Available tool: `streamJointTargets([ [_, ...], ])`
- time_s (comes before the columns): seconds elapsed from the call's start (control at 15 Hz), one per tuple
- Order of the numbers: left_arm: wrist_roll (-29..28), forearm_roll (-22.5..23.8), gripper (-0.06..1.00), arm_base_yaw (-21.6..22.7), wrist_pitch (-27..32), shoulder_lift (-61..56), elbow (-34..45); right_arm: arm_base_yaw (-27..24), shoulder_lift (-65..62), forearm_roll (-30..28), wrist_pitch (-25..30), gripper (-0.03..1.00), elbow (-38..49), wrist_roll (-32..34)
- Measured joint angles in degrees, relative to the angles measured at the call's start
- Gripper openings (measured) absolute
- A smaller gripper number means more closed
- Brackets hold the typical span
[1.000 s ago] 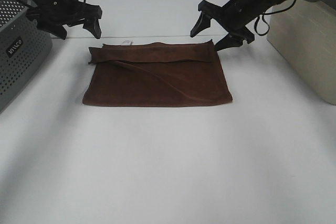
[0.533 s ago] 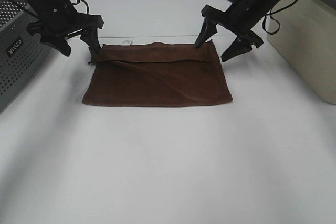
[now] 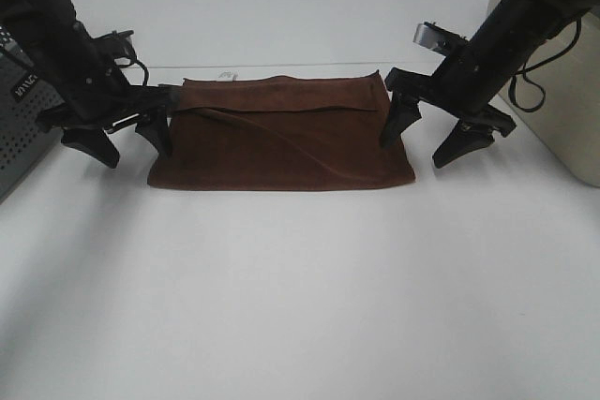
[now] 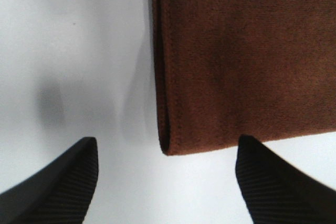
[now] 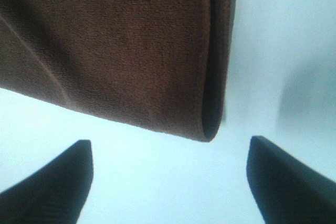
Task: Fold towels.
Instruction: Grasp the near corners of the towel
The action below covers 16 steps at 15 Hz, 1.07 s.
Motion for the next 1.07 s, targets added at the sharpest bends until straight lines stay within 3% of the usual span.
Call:
streamJointTargets([
  [0.4,3.7,-7.6,0.7,-0.1,-5.1,4.3,0.2,0.0,1.2,2.3,-5.3,0.76,1.1,-4.8],
  [0.73,8.4,-15.5,0.67,-0.1,-5.4,6.0,-0.5,0.0,5.2,5.2,-5.5,0.71,-0.9,-6.2],
  [0.87,8.8,-15.8,0.51,-0.1,-5.5,6.4,-0.5,0.0,5.9,7.3,-6.8,0.57,-0.9,-7.1],
  [1.07,8.8,-15.1,0.14,-0.1,-5.5,7.0,-0.5,0.0,6.7,7.3,-8.3,0.28,-0.9,-7.1],
])
